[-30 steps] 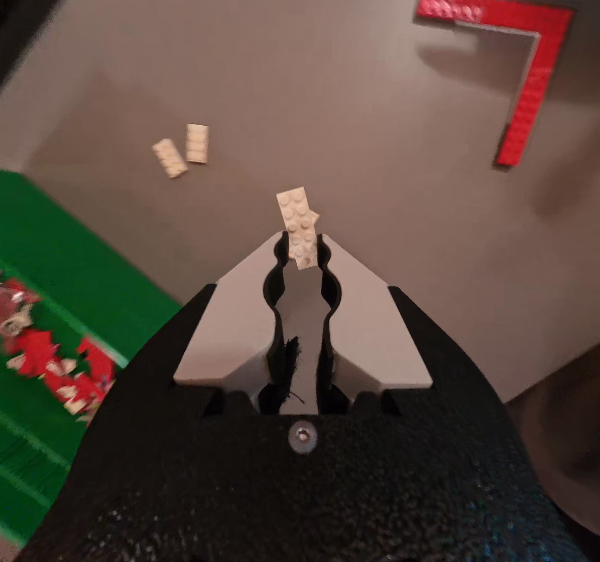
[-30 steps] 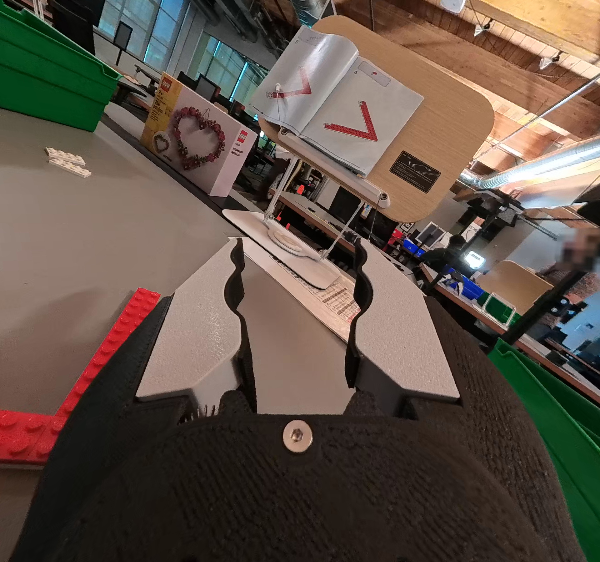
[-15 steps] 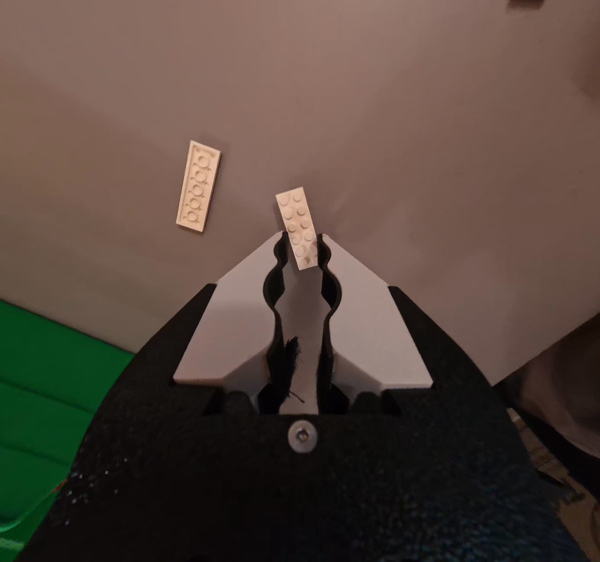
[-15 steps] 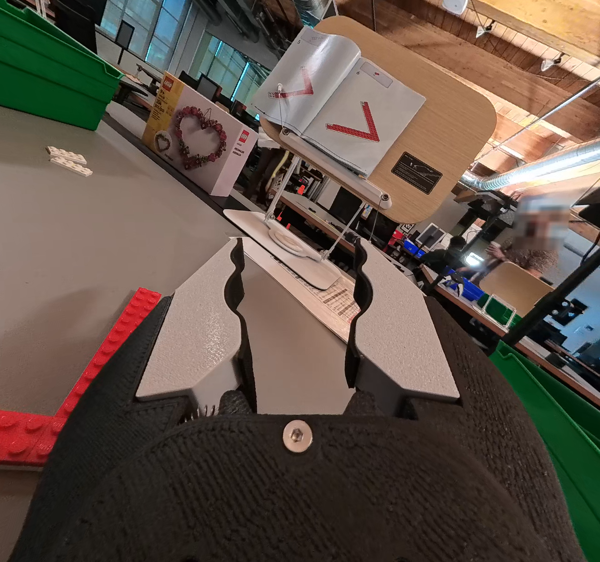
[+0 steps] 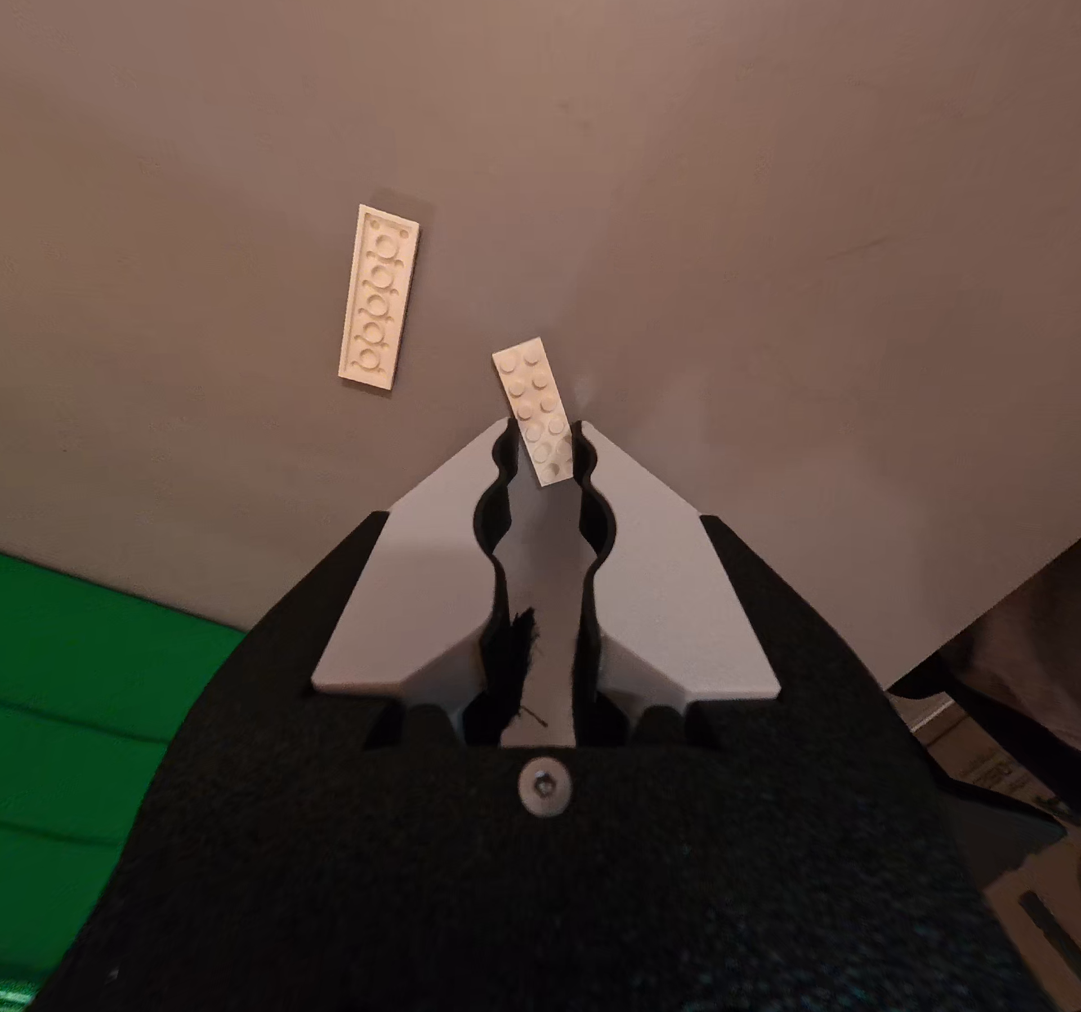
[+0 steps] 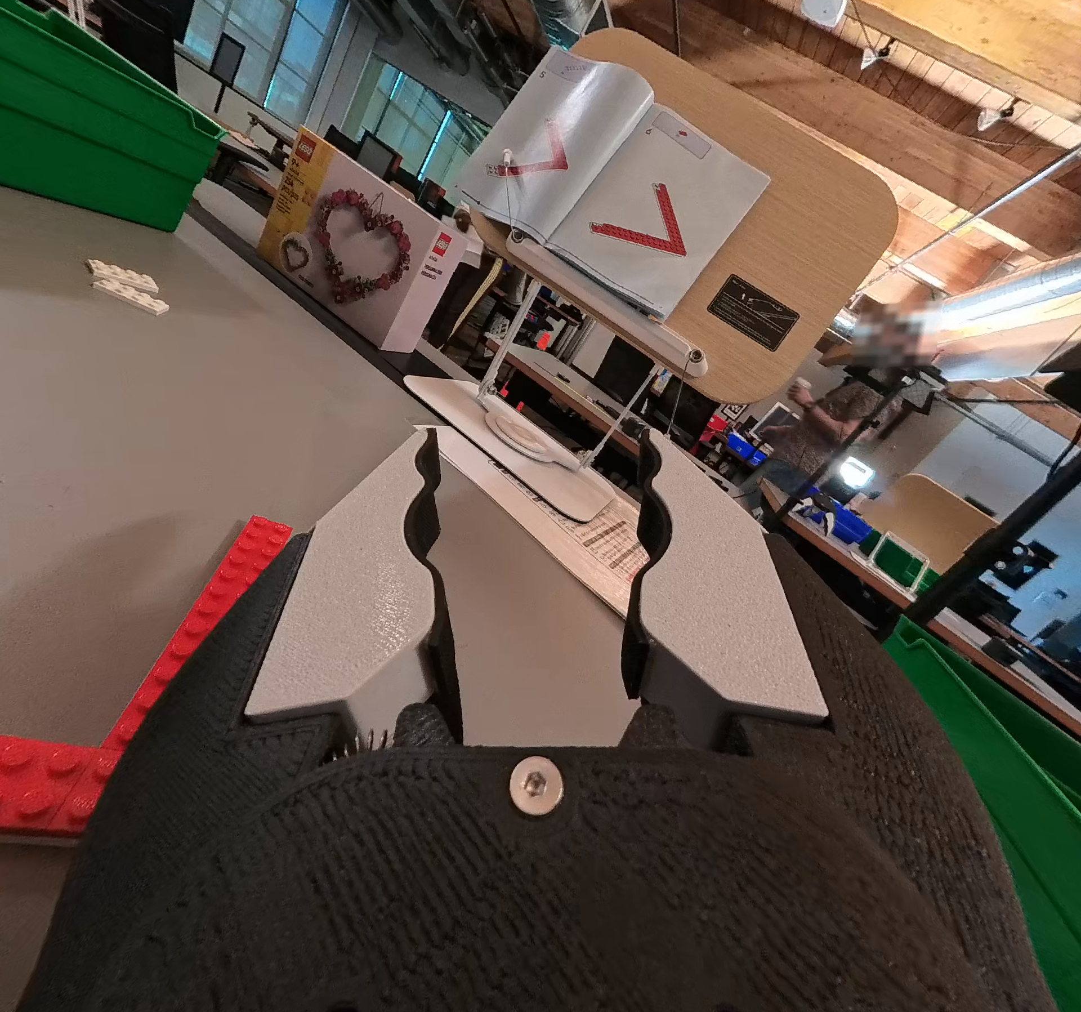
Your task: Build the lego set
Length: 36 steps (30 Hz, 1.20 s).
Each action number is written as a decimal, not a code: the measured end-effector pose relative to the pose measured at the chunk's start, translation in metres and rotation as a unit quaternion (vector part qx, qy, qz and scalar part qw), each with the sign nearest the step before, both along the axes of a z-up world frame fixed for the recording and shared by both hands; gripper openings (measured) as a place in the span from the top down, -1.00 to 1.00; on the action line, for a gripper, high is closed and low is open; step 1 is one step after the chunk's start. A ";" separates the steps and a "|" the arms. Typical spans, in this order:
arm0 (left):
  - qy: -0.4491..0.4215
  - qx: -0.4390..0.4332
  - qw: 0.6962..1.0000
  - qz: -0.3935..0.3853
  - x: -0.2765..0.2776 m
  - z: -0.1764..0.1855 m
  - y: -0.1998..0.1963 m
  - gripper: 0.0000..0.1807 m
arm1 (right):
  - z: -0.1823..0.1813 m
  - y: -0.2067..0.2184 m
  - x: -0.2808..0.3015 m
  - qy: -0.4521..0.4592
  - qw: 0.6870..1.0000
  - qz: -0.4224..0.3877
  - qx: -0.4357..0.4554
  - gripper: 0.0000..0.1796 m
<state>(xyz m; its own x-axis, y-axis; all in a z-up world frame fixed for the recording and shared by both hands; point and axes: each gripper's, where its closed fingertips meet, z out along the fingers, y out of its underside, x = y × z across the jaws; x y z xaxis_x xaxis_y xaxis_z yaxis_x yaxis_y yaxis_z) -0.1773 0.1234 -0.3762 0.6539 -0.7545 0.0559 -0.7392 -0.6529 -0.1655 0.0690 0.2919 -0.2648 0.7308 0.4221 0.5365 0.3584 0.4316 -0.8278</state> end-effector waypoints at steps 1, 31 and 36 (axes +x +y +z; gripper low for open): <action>-0.003 -0.001 1.000 0.003 0.000 0.000 0.000 0.82 | 0.000 0.000 0.000 0.000 1.000 0.000 0.000 0.25; -0.375 0.661 0.648 0.050 0.108 0.181 0.052 0.53 | 0.005 0.001 0.006 0.026 1.000 -0.003 -0.001 0.26; -0.353 0.640 0.681 0.049 0.101 0.151 0.058 0.55 | 0.008 0.003 0.013 0.042 0.999 -0.016 -0.002 0.26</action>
<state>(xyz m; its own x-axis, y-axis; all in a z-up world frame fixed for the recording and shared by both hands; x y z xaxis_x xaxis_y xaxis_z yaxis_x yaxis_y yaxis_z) -0.0760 0.1819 -0.2251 0.8553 -0.4359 -0.2801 -0.1445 0.3185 -0.9369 0.0818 0.2954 -0.2568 0.7863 0.4006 0.4703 0.3000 0.4179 -0.8575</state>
